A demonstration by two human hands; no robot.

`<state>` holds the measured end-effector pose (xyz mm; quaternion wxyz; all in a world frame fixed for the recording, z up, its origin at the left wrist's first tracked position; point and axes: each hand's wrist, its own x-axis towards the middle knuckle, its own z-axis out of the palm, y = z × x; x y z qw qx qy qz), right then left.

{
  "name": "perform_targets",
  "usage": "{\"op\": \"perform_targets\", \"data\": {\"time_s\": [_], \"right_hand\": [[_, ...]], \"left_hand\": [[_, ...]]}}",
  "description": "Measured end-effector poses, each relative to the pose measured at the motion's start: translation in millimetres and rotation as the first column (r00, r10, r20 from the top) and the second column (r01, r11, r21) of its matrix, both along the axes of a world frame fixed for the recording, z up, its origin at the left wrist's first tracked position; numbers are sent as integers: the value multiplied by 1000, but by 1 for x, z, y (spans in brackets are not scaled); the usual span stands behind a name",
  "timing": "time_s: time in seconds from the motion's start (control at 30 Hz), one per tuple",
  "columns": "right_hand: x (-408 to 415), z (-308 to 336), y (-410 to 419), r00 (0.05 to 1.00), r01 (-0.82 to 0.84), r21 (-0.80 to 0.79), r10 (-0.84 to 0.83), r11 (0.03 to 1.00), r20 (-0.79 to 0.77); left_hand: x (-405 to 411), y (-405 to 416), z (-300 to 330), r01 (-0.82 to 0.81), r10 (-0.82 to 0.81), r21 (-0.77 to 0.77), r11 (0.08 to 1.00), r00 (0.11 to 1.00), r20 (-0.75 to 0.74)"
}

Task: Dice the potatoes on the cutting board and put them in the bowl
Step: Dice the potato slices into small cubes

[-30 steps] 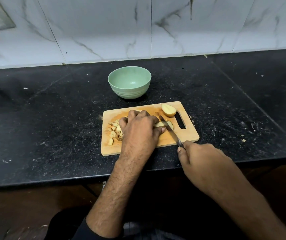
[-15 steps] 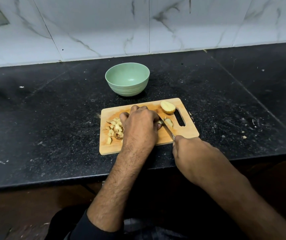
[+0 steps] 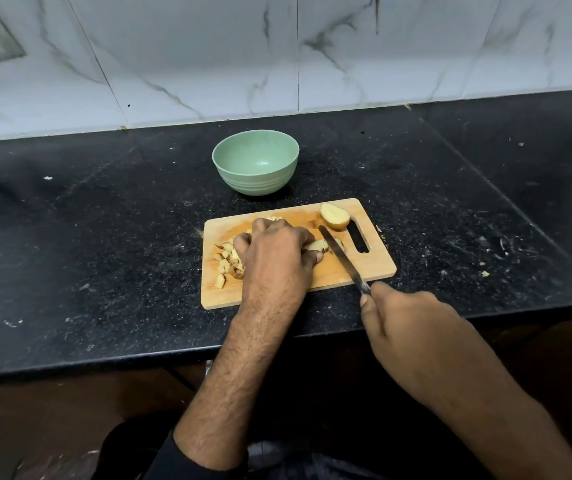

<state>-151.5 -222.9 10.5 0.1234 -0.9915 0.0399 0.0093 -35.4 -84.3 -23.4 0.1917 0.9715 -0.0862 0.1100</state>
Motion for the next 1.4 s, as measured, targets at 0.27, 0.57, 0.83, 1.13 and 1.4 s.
{"op": "perform_targets", "data": {"time_s": [0.27, 0.57, 0.83, 1.13, 1.4], "right_hand": [[14, -6, 4, 998, -57, -71, 54, 996, -38], [40, -13, 8, 992, -89, -55, 84, 995, -90], [9, -6, -5, 986, -92, 22, 95, 995, -138], [-5, 6, -14, 989, -58, -20, 55, 998, -135], [11, 5, 0, 997, -35, -10, 34, 999, -74]], "left_hand": [[-1, -1, 2, -26, 27, -29, 999, 999, 28], [6, -3, 2, -35, 34, -80, 996, 999, -14], [3, -3, -1, -69, 69, -89, 994, 998, -6], [-7, 0, -1, -67, 70, -92, 993, 997, 26], [-10, 4, 0, -77, 81, -82, 994, 996, 39]]}}
